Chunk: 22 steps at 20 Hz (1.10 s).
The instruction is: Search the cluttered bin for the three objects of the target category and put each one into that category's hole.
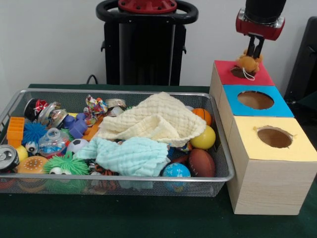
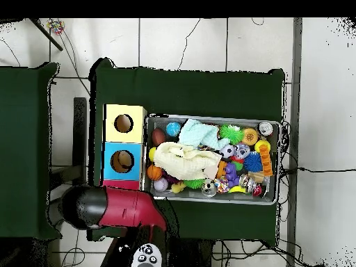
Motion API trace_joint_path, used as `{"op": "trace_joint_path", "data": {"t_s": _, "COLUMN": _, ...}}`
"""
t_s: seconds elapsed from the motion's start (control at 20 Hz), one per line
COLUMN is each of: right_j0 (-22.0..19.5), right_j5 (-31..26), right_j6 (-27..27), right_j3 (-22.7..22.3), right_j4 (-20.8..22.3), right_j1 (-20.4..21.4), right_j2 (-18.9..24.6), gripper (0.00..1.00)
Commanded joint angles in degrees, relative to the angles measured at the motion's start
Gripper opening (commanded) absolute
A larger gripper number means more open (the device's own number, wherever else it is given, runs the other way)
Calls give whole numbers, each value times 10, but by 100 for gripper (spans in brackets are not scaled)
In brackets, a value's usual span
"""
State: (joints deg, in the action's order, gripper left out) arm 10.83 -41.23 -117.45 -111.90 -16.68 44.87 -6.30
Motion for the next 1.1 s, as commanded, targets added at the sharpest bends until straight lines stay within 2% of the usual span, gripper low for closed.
{"op": "trace_joint_path", "data": {"t_s": 0.05, "right_j0": -36, "right_j5": -81, "right_j6": -82, "right_j3": 24, "right_j4": -26, "right_j1": -44, "right_j2": 53, "gripper": 0}}
{"op": "trace_joint_path", "data": {"t_s": 0.45, "right_j0": -28, "right_j5": -92, "right_j6": -87, "right_j3": 63, "right_j4": 6, "right_j1": -68, "right_j2": 32, "gripper": 0}}
{"op": "trace_joint_path", "data": {"t_s": 0.7, "right_j0": -49, "right_j5": -104, "right_j6": -64, "right_j3": 78, "right_j4": 2, "right_j1": -80, "right_j2": 44, "gripper": 0}}
{"op": "trace_joint_path", "data": {"t_s": 0.95, "right_j0": -53, "right_j5": -124, "right_j6": -69, "right_j3": 115, "right_j4": -5, "right_j1": -93, "right_j2": 56, "gripper": 0}}
{"op": "trace_joint_path", "data": {"t_s": 1.1, "right_j0": -57, "right_j5": -162, "right_j6": -76, "right_j3": 148, "right_j4": 0, "right_j1": -105, "right_j2": 56, "gripper": 0}}
